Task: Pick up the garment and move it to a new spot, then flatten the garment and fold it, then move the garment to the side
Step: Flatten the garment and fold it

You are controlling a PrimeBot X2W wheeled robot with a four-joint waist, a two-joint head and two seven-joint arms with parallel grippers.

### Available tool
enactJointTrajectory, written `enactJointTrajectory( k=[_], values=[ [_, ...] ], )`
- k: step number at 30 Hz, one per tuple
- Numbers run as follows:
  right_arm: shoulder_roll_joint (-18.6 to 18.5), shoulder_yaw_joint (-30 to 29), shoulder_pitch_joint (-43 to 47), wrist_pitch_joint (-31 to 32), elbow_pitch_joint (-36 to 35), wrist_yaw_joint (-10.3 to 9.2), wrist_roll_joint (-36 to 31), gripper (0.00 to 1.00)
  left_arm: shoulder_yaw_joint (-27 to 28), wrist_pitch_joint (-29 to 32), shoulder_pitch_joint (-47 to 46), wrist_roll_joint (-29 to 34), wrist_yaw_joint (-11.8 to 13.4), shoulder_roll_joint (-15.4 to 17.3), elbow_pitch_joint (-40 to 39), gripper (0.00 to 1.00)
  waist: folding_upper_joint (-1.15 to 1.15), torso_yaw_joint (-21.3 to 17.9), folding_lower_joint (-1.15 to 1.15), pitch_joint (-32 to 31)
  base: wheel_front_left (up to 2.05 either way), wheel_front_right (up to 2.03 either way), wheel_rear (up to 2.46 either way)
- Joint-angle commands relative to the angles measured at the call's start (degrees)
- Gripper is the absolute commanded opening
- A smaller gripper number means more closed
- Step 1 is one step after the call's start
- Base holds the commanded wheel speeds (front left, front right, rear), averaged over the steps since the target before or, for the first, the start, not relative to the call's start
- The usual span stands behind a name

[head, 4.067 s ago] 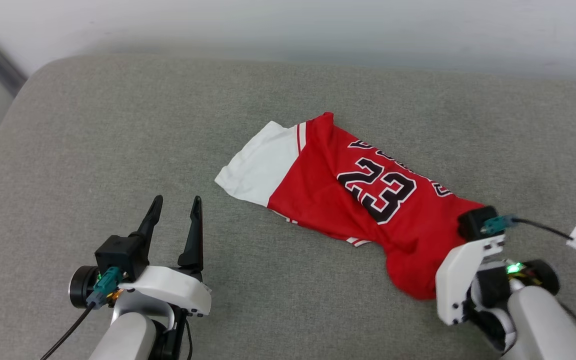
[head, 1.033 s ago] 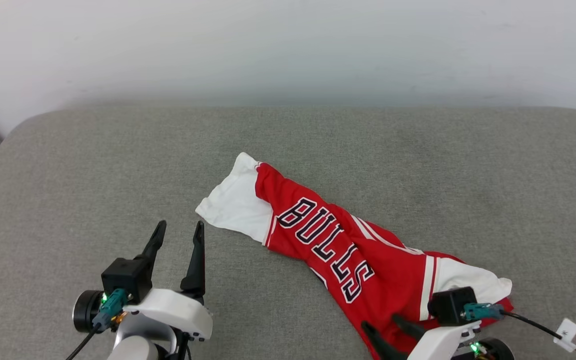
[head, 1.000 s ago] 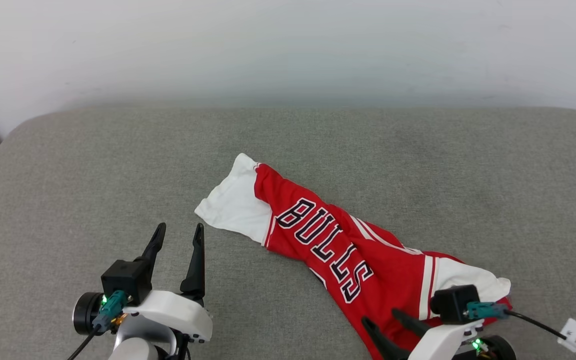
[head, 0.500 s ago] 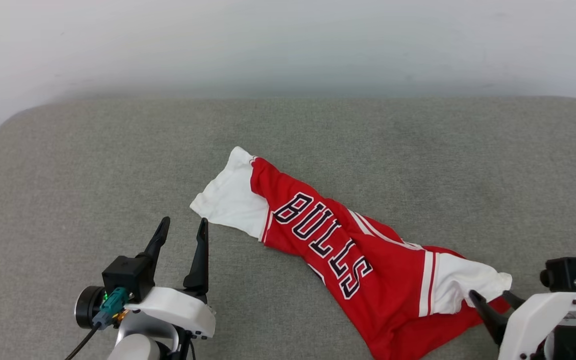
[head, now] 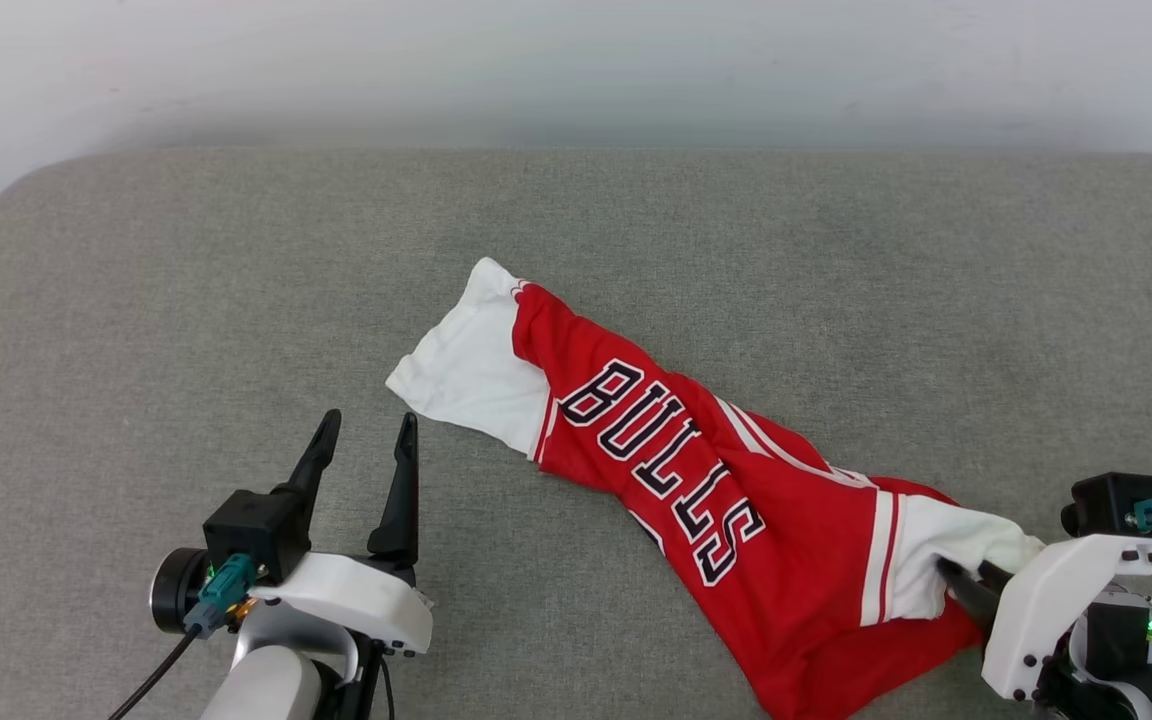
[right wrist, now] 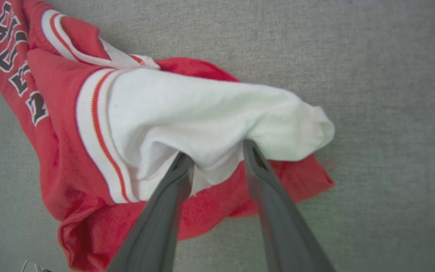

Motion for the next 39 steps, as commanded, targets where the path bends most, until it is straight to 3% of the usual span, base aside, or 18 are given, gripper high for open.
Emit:
enactJointTrajectory(
  k=[1, 8, 15, 18, 24, 26, 27, 32, 39],
  values=[
    [0.0, 0.0, -0.9, -0.4, 0.5, -0.02, 0.3, 0.0, -0.1, -0.3, -0.3, -0.1, -0.1, 0.0, 0.3, 1.0, 0.0, 0.1, 0.0, 0.0, 0.0, 0.0, 0.0],
    [-2.1, -1.4, -2.9, -3.6, -2.7, -0.02, -1.8, 0.0, 0.3, -0.5, 0.1, -0.2, 0.2, 0.0, 0.8, 1.0, 0.0, -0.4, 0.0, -0.6, 0.0, 0.0, 0.0],
    [-4.2, -8.9, -5.4, -6.4, -6.6, -0.02, -7.5, 0.0, 0.1, -0.6, 0.1, -0.1, 0.1, 0.1, 0.5, 1.0, 0.0, -1.2, 0.0, -0.6, 0.0, 0.0, 0.0],
    [-3.5, -12.6, -4.6, -7.1, -4.4, -0.02, -8.4, 0.0, -0.1, -0.6, -0.1, -0.2, 0.0, 0.0, 0.5, 1.0, 0.0, -1.1, 0.0, -0.5, 0.0, 0.0, 0.0],
    [-0.9, -16.3, -1.1, -12.1, 6.7, -0.03, -8.6, 0.02, -0.3, -0.7, -0.1, -0.4, 0.0, -0.5, 1.3, 1.0, 0.0, -0.5, 0.0, -0.8, 0.0, 0.0, 0.0],
    [-0.1, -16.8, -0.2, -14.5, 10.8, -0.02, -8.9, 0.86, -0.3, -0.7, 0.2, -0.5, 0.0, -0.5, 1.4, 1.0, 0.0, -0.4, 0.0, -1.0, 0.0, 0.0, 0.0],
    [0.2, -16.9, -0.6, -16.2, 12.2, -0.02, -8.5, 1.0, -0.2, -0.7, 0.3, -0.6, 0.1, -0.4, 1.4, 1.0, 0.0, -0.4, 0.0, -1.0, 0.0, 0.0, 0.0],
    [0.7, -16.2, -2.8, -26.9, 14.8, -0.02, -7.2, 1.0, 0.3, -0.8, 0.9, -0.8, 0.3, 0.1, 1.2, 1.0, 0.0, -0.7, 0.0, -1.4, 0.0, 0.0, 0.0],
    [0.2, -12.3, -2.8, -36.5, 8.9, -0.02, -7.8, 1.0, 1.0, -0.8, 2.5, -1.4, 1.2, 0.5, 1.0, 1.0, 0.0, -1.4, 0.0, -3.3, 0.0, 0.0, 0.0]
  ],
)
